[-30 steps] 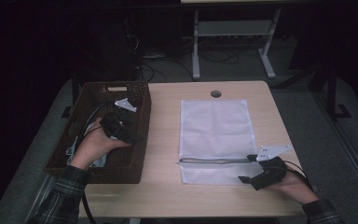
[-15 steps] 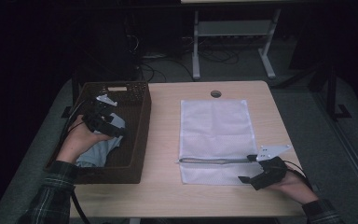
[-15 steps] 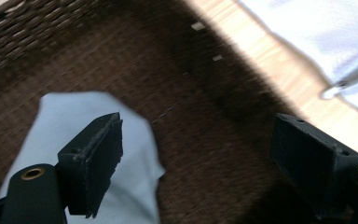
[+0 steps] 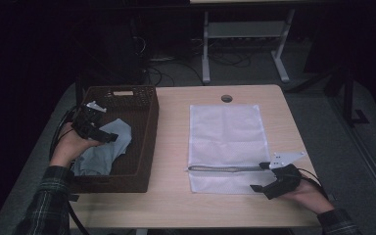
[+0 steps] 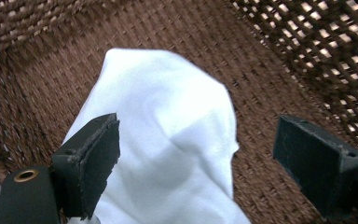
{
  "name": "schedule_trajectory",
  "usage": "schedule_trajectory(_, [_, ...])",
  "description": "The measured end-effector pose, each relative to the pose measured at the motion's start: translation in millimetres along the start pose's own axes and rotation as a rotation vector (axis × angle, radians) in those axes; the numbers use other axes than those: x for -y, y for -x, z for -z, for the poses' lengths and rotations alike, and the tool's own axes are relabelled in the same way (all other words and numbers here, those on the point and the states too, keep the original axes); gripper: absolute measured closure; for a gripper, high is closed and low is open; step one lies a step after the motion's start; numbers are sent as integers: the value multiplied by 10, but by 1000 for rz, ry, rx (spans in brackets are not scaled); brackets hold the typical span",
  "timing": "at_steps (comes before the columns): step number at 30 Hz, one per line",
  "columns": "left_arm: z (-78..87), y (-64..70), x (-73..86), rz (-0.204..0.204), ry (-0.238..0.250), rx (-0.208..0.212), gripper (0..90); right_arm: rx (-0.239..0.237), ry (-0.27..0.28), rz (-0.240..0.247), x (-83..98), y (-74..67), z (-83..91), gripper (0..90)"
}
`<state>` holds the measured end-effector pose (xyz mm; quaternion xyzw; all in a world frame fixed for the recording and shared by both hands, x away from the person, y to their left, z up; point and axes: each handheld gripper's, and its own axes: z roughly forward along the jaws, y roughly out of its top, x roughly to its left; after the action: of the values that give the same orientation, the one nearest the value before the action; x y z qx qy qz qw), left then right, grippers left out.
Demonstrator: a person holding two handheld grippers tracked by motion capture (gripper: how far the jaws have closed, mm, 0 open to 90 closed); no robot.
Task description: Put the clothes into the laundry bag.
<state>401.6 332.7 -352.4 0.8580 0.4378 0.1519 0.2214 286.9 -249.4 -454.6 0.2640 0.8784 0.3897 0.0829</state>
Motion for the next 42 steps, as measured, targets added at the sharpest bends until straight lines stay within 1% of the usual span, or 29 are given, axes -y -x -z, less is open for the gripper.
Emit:
schedule_trajectory(3, [-94, -67, 61, 5, -28, -11, 138, -1, 0, -1, 2, 2, 0, 106])
schedule_trajectory(5, [-149, -108, 96, 17, -31, -4, 137, -2, -1, -2, 3, 3, 0, 106])
schedule_trajectory(11, [-318, -137, 153, 30, -70, -14, 134, -4, -1, -2, 5, 4, 0, 106])
schedule_trajectory(15, [-435, -193, 210, 46, -111, -34, 134, -6, -2, -2, 8, 4, 3, 108])
schedule_trajectory(16, [-451, -203, 219, 46, -117, -41, 134, -6, -2, -1, 9, 5, 4, 108])
schedule_trajectory(19, [-509, -223, 239, 43, -156, -64, 132, -8, -1, -1, 10, 8, 1, 108])
schedule_trajectory(22, [-563, -238, 258, 49, -175, -58, 129, -11, -3, 0, 9, 4, -2, 108])
schedule_trajectory(24, [-598, -232, 264, 42, -193, -65, 128, -13, -3, 0, 10, 2, 0, 109])
schedule_trajectory(26, [-634, -228, 272, 47, -207, -51, 128, -15, -4, 0, 11, 3, -1, 110])
schedule_trajectory(29, [-677, -242, 306, 71, -213, -32, 127, -18, -5, 3, 11, 4, -7, 112])
schedule_trajectory(32, [-718, -251, 337, 84, -217, -24, 114, -20, -5, 4, 10, 0, -7, 114])
schedule_trajectory(36, [-750, -235, 353, 83, -222, -23, 110, -22, -9, 5, 14, 1, -9, 117])
schedule_trajectory(39, [-745, -229, 348, 78, -226, -16, 135, -25, -11, 8, 13, -4, -12, 119])
schedule_trajectory(41, [-728, -216, 336, 66, -235, -23, 201, -25, -13, 8, 12, -5, -16, 120])
schedule_trajectory(42, [-710, -207, 328, 54, -237, -26, 256, -26, -13, 7, 11, -7, -16, 122])
